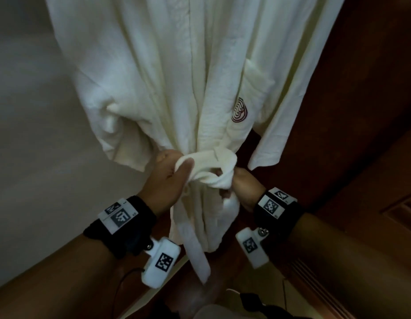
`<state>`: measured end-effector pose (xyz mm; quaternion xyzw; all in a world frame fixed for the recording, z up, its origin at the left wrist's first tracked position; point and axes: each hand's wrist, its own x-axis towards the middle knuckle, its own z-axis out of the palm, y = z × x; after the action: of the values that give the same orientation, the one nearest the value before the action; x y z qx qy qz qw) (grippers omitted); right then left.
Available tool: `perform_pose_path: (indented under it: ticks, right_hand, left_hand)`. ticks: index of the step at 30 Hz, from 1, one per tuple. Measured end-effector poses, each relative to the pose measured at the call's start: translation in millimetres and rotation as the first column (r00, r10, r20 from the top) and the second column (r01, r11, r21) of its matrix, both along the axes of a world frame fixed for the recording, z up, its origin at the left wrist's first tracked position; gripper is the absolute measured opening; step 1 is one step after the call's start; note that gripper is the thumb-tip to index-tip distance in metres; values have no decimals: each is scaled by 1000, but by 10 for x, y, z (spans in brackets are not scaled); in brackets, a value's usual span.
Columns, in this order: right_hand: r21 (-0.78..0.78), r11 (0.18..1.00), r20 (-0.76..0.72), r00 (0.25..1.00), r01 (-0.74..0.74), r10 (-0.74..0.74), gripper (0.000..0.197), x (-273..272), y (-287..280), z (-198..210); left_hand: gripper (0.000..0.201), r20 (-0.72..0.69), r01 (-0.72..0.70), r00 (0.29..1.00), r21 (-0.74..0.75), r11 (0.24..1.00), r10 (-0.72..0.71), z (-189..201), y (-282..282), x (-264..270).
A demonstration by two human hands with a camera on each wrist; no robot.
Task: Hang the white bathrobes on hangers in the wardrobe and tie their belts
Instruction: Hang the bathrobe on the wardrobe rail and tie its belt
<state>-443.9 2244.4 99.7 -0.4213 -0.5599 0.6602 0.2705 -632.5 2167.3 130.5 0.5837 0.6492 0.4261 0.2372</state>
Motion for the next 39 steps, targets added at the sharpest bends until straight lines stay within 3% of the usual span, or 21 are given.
perform_pose_path:
  ticks: [3,6,10,14,16,19,22,24,26,28,30,32,34,37,39]
  right_hand:
    - [-27,996,65,994,-85,86,29,69,36,173]
    - [59,992,223,970,-108,93,41,204,101,287]
    - [199,970,427,903,-143,46,41,267,222,390]
    - [245,953,454,890,-181,52,31,133,166,357]
    - [280,939,448,892,-198,54,30,93,156,347]
    - [256,942,456,887,-215,78,29,112,211,327]
    - [117,984,476,877,-132,61,41,349,415,258]
    - [89,994,472,876,67,-101,46,656,669,146]
    - [179,961,568,776,210,-276,37,901,856,28]
    - [295,922,624,681,251,-385,31,963,893,-79]
    - [303,911,598,688,281,-411,37,909,853,-167]
    - [241,946,630,706,217,-322,44,821,766,-184]
    - [206,978,697,697,35,-172,43,767,730,-180]
    - [316,926,777,617,-208,-126,41,747,703,-50]
    - [396,876,715,691,-275,-107,29,745,681,202]
  left_hand:
    - [43,55,-239,969,-28,971,241,-167,59,-108]
    - [35,52,-327,941,-112,938,334,-244,50,-65]
    - [35,187,-76,974,-263,962,128,-290,47,-56]
    - [31,175,248,963,-284,926,-204,-266,86,43]
    - [36,139,222,971,-235,946,-193,-281,116,61]
    - [19,60,200,980,-188,962,-192,-312,140,13]
    - [25,-142,20,988,-213,977,-51,-323,232,-387]
    - [39,-300,-197,948,-291,936,106,-431,337,-882]
    - [46,-434,-348,882,-341,873,182,-584,378,-1251]
    - [49,-476,-393,856,-344,853,203,-723,422,-1331]
    - [50,-464,-398,859,-342,851,216,-784,477,-1250]
    - [48,-464,-348,873,-379,858,149,-756,525,-1164]
    - [37,-455,-303,883,-374,877,111,-656,558,-1127]
    - [31,-372,-249,917,-261,933,141,-386,570,-1012]
    - [28,-341,-198,929,-122,973,146,-49,599,-889]
